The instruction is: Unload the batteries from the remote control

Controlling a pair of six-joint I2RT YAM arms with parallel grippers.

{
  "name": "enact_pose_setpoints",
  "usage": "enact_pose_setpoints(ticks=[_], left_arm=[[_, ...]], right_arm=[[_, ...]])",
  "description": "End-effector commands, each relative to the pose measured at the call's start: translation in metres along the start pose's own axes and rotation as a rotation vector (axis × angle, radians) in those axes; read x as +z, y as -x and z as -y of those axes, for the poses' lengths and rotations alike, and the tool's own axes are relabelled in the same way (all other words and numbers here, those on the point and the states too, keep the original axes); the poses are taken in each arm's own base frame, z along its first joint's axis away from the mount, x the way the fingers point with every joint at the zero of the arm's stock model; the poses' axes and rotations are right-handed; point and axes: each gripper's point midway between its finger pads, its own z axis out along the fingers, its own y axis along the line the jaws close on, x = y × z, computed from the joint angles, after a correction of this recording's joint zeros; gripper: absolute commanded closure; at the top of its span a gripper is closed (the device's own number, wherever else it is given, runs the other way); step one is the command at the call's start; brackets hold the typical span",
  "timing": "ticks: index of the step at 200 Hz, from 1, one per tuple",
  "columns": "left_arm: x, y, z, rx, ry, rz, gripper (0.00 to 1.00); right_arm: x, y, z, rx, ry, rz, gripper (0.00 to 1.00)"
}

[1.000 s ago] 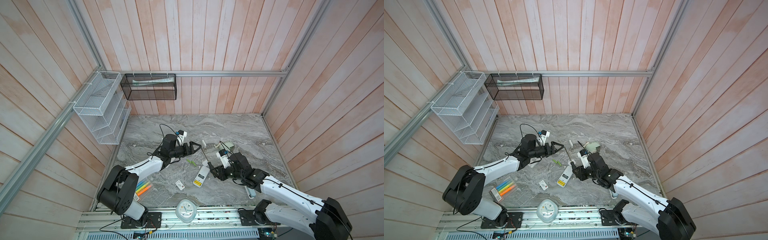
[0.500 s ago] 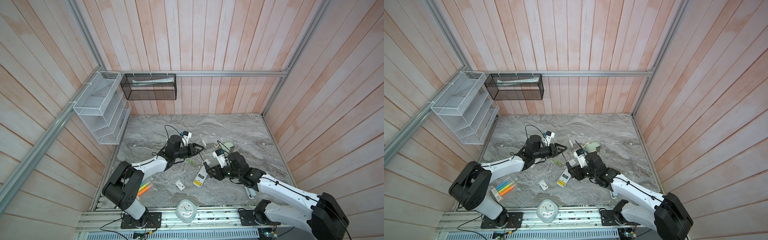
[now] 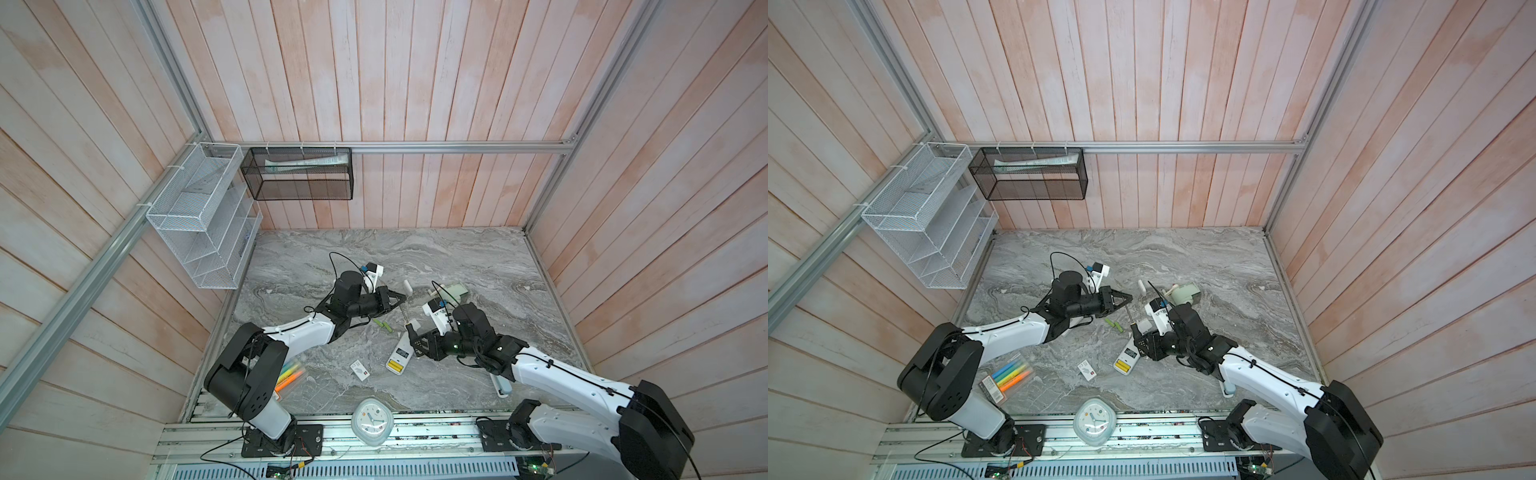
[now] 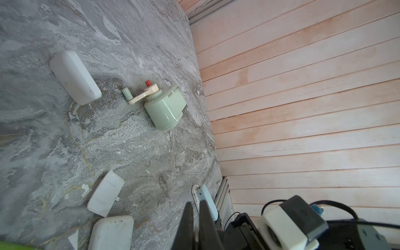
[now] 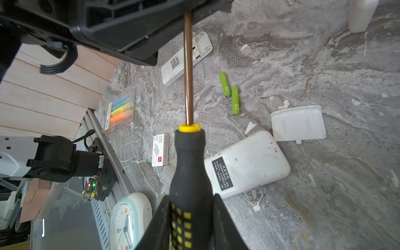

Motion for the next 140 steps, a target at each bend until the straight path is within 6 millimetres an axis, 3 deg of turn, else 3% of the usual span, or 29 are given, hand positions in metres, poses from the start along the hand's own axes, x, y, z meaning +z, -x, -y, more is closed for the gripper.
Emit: enact_pose_setpoints(ticks=[1, 60, 84, 140], left_arm=[[0.0, -0.005, -0.018, -0.013, 0.054, -0.005, 1.0], [-0.005, 0.006, -0.014, -0.115, 0.029, 0.058, 1.0], [-0.009, 0.012, -0.013, -0.172, 0.024, 0.081, 1.0], [-0.022, 0.029, -0.007, -0.265, -0.026, 0.154, 1.0]], right_arm=[[-0.005, 0.023, -0.008, -0.031, -0.006, 0.062, 0.89], [-0.013, 0.035, -0.013, -0.2, -0.135, 0.12, 0.52], [-0.018, 0.039, -0.014, -0.285, -0.205, 0.145, 0.46], [-0.021, 0.036, -0.019, -0.495, -0.399, 0.156, 0.45]])
